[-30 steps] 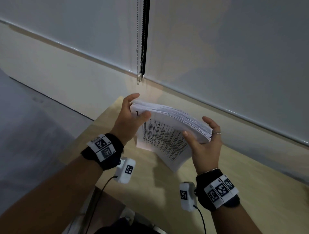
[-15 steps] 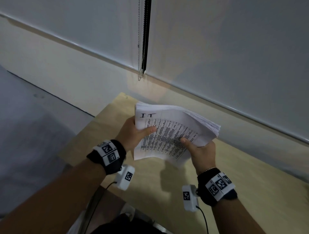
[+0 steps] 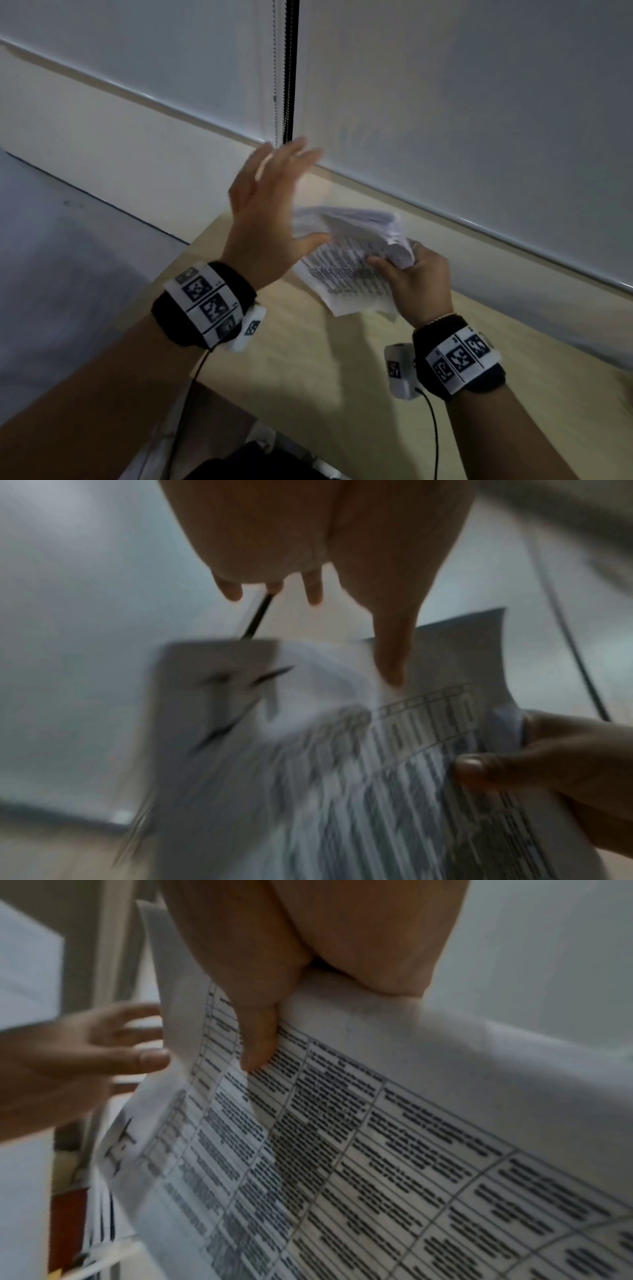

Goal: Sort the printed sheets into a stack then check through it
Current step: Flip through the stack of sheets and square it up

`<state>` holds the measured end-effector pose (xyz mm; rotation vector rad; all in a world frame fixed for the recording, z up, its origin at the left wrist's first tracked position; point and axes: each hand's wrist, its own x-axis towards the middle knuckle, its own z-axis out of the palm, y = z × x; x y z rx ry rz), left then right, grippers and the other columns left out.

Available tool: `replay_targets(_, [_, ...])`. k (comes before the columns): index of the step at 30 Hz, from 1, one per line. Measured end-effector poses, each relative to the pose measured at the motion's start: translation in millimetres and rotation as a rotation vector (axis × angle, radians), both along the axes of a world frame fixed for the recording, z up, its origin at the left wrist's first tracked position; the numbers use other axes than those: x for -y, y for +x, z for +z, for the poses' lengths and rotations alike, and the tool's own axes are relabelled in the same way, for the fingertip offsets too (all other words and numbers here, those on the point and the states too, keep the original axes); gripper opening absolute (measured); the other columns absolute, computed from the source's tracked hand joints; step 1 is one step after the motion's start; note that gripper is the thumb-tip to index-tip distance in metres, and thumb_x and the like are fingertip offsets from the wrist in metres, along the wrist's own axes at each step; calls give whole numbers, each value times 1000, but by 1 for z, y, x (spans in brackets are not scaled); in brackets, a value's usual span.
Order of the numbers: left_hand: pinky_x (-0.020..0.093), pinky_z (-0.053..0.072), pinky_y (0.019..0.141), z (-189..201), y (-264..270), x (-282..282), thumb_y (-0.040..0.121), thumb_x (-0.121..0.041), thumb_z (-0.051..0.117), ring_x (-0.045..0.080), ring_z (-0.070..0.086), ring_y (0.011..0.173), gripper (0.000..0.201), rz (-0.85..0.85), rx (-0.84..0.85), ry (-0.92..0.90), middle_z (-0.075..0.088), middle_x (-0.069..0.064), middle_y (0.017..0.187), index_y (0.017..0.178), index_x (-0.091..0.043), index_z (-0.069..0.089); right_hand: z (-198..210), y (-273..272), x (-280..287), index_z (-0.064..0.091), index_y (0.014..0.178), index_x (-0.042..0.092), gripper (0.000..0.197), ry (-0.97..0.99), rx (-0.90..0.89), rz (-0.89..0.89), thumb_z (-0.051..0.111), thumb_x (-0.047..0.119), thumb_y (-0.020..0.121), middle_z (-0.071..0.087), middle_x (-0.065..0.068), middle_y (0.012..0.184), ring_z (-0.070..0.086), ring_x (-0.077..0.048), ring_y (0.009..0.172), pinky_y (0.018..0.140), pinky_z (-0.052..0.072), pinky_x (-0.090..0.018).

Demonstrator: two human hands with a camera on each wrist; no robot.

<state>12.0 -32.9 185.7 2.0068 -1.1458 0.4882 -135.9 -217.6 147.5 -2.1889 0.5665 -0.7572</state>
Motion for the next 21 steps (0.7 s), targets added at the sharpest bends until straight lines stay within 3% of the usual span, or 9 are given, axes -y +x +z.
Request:
replay_targets(2, [47, 43, 101, 18, 0, 10, 72, -57, 69, 23, 53, 128, 65, -139, 31, 180, 62, -2, 132, 127, -25, 59, 9, 9, -4, 70, 75, 11, 31, -215, -42, 92, 71, 42, 80, 66, 0, 66, 65, -21, 62, 58, 49, -31])
replay_targets(4, [35, 51, 72, 20, 3, 15, 75, -56, 57, 24, 68, 84, 29, -238, -151, 226, 69, -6, 82, 87, -31, 64, 17, 16, -9, 69, 75, 14, 28, -246, -20, 83, 70, 42, 78, 69, -3, 65, 66, -27, 61, 56, 49, -36])
replay_targets(5, [33, 50, 62, 16, 7, 16, 77, -56, 57, 23, 65, 68, 29, -244, -242, 204, 64, -6, 68, 77, -27, 61, 16, 17, -10, 71, 78, 15, 27, -217, 8, 47, 72, 42, 77, 70, -1, 68, 67, -26, 65, 59, 51, -36])
replay_targets(8, [44, 59, 71, 3, 15, 8, 81, -44, 72, 22, 72, 76, 28, -216, -472, 80, 76, 1, 85, 95, -20, 73, -1, 7, -7, 68, 110, 17, 44, -229, -18, -211, 80, 39, 73, 66, 9, 103, 62, -28, 106, 93, 50, -41])
replay_targets(10, [35, 60, 82, -6, 21, -3, 81, -30, 78, 14, 74, 85, 28, -143, -574, -1, 76, -5, 97, 107, -20, 73, -27, -10, 7, 49, 135, 12, 78, -193, -64, -458, 83, 38, 70, 50, -5, 138, 42, -30, 133, 114, 32, -45])
replay_targets(13, [26, 57, 67, -29, 35, -21, 77, -24, 83, 11, 71, 73, 21, 20, -798, -97, 74, -9, 80, 94, -17, 73, -57, -34, 26, 18, 152, 13, 109, 333, 59, -530, 86, 30, 69, 31, -10, 154, 34, -25, 140, 117, 29, -45])
replay_targets(16, [29, 53, 68, -51, 40, -29, 77, -17, 83, 7, 68, 70, 15, 49, -1040, -199, 74, -9, 72, 85, -18, 71, -63, -43, 38, 33, 144, 11, 77, 821, 167, -263, 77, 7, 81, 58, -11, 134, 61, -24, 117, 98, 50, -47])
replay_targets(18, [31, 53, 71, -62, 33, -27, 76, -14, 83, 11, 67, 71, 16, 85, -1066, -238, 72, -8, 75, 83, -19, 70, -60, -47, 40, 57, 120, 1, 40, 792, 117, -176, 73, 1, 83, 73, -8, 106, 72, -22, 92, 82, 57, -45])
replay_targets(21, [17, 54, 66, -76, 12, -23, 75, -10, 83, -4, 67, 70, 15, 110, -959, -322, 71, -16, 77, 83, -14, 72, -53, -57, 33, 73, 91, 8, 15, 590, 133, -245, 78, 3, 78, 77, 4, 83, 71, -11, 74, 64, 58, -34])
